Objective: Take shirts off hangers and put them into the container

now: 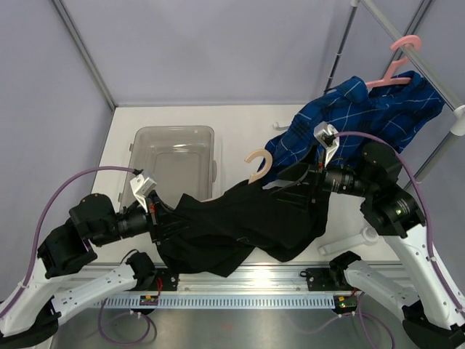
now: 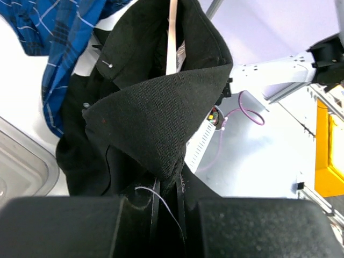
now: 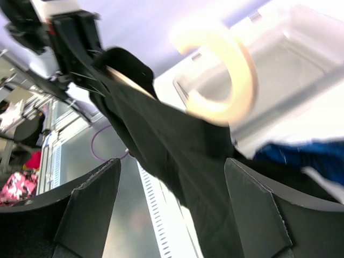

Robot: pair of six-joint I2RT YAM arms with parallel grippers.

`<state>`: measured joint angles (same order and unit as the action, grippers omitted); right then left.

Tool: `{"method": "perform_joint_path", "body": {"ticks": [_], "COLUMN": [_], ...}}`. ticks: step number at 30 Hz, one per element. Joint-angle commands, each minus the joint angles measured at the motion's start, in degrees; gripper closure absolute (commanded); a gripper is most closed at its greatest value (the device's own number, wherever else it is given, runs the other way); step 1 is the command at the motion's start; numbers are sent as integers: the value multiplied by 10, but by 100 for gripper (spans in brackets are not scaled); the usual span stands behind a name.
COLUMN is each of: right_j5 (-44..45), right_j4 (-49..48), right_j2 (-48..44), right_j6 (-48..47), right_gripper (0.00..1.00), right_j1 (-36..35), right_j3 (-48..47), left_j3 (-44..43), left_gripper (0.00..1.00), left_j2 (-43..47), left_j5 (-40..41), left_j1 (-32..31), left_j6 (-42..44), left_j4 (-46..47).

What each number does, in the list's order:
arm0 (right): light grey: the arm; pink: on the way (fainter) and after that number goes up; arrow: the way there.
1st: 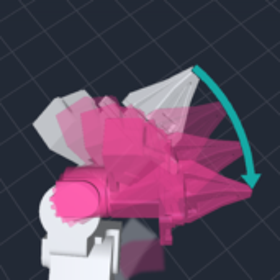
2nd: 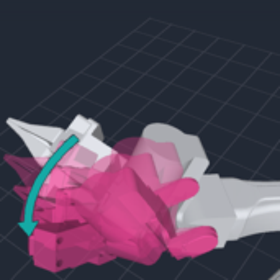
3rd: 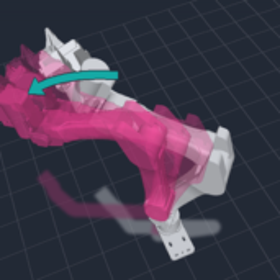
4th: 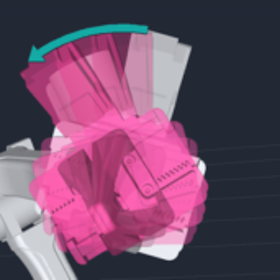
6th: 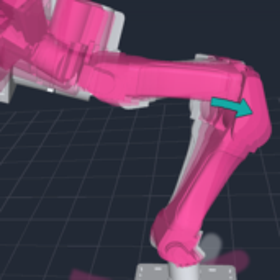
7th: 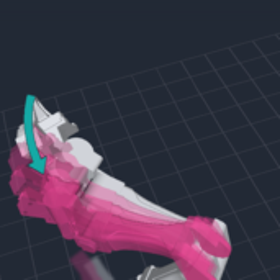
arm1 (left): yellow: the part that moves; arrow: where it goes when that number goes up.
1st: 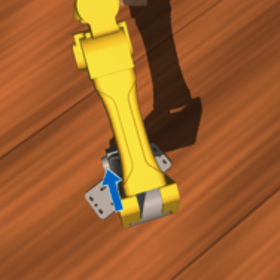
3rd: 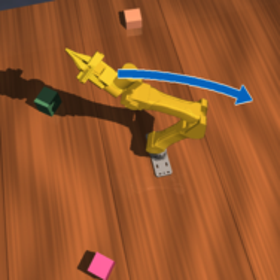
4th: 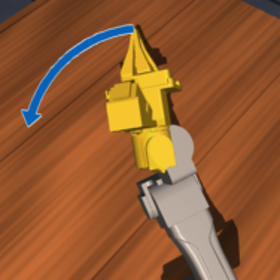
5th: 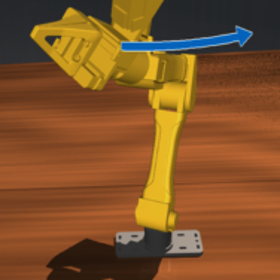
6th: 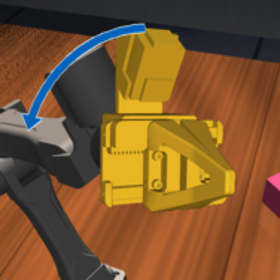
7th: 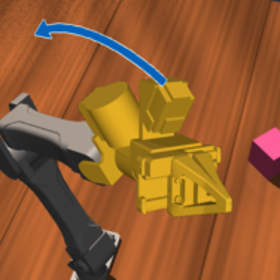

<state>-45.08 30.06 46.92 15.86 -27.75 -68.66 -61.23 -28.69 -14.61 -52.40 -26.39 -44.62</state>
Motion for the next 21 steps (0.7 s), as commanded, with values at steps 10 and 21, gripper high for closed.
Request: {"method": "perform_joint_path", "body": {"ticks": [10, 21], "right_j5": [-90, -163], "right_j4": [-136, -234], "right_j2": [78, 107], "right_j6": [-51, -12], "right_gripper": [18, 38], "right_j1": [-3, -4], "right_j3": [-6, 4], "left_j3": [6, 17], "left_gripper": [100, 100], "left_j2": [54, 69], "left_j5": [-79, -98], "left_j1": [-1, -2], "left_j6": [-42, -45], "left_j4": [64, 71]}}
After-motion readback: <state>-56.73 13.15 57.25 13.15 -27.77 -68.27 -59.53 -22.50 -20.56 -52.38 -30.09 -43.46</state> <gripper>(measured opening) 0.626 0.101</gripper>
